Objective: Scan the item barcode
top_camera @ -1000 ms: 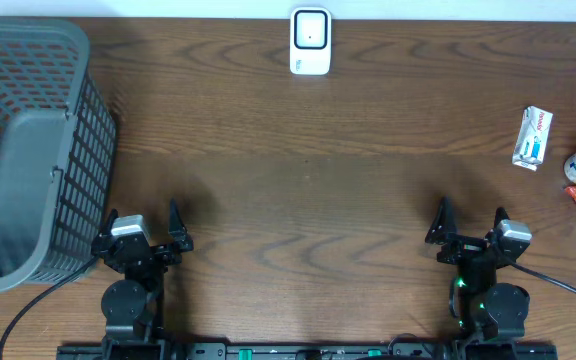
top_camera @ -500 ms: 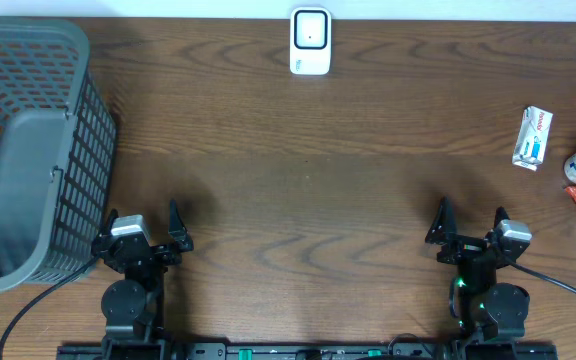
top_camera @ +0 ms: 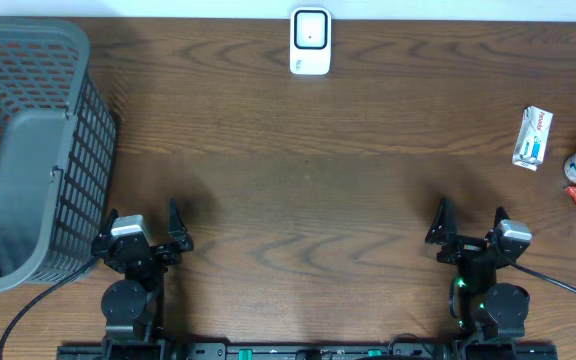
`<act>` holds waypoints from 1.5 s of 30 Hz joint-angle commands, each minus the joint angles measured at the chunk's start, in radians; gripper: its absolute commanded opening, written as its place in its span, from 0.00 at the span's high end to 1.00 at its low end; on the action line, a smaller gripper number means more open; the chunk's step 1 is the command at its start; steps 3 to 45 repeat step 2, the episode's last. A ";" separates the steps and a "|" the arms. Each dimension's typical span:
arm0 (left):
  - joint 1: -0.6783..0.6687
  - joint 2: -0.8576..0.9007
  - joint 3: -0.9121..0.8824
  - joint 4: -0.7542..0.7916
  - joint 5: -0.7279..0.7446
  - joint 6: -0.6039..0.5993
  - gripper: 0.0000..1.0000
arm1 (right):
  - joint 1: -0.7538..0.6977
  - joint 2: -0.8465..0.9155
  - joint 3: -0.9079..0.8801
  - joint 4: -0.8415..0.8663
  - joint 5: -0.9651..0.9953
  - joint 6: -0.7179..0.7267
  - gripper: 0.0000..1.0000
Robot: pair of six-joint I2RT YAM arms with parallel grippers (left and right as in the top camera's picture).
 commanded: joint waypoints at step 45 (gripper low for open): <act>0.006 -0.006 -0.035 -0.010 -0.012 -0.013 0.01 | -0.012 -0.006 -0.001 -0.004 -0.002 -0.013 0.01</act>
